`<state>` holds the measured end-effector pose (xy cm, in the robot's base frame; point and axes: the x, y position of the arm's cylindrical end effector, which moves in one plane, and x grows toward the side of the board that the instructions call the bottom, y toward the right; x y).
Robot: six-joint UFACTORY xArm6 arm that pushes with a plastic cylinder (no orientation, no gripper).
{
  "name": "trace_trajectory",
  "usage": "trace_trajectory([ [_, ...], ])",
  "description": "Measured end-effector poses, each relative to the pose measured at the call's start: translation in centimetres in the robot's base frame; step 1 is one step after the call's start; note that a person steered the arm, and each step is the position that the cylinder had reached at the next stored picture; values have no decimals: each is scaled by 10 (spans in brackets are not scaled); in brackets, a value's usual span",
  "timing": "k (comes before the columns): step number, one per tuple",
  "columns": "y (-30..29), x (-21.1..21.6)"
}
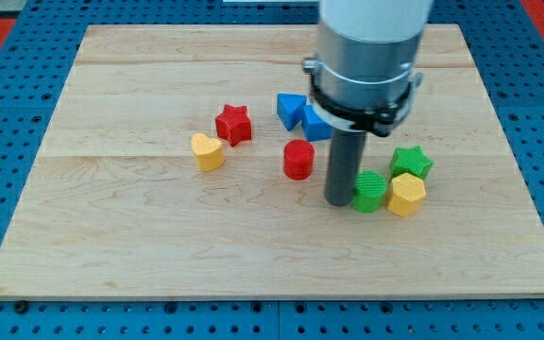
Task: Slide yellow heart to the left side of the green star
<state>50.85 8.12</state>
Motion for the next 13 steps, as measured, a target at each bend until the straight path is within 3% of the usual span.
trace_trajectory([
  [2, -11, 0],
  [3, -75, 17],
  [4, -191, 18],
  [5, -286, -4],
  [6, -298, -73],
  [7, -237, -112],
  [8, -189, -107],
  [10, -163, -40],
  [11, -113, -12],
  [13, -91, -3],
])
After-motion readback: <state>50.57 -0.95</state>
